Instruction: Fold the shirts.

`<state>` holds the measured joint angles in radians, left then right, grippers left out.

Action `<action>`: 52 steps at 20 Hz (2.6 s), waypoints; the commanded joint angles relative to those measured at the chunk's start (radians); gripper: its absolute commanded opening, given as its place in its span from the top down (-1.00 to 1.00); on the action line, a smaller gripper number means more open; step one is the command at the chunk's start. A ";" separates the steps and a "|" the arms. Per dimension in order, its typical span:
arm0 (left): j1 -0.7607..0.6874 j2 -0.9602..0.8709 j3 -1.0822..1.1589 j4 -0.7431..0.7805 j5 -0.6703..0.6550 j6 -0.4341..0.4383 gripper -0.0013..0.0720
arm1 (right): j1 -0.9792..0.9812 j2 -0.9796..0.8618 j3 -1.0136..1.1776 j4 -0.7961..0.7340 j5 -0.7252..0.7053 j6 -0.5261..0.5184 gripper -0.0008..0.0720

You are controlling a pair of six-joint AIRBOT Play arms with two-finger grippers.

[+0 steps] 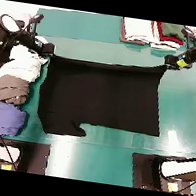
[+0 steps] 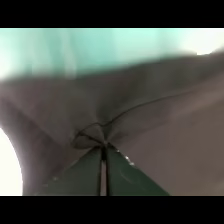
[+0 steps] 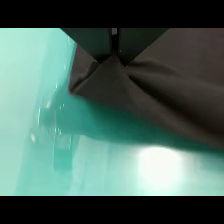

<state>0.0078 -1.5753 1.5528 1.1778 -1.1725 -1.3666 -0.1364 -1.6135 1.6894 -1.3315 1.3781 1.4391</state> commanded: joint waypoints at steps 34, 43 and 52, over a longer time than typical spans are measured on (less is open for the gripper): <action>-0.001 0.757 -1.191 -0.047 0.015 -0.274 -0.46 | 0.000 0.619 -0.665 0.063 -0.121 -0.010 -0.23; -0.001 0.758 -1.023 -0.111 0.000 -0.157 0.90 | -0.178 0.710 -0.823 0.027 0.033 -0.048 -0.23; -0.001 0.758 -0.987 -0.108 0.002 -0.142 0.90 | -0.516 0.734 -1.251 0.156 -0.035 -0.138 -0.39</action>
<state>0.0067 -0.8181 0.5591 1.0691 -1.1709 -1.5131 -0.6113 -0.8829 0.5301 -1.2404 1.3884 1.3235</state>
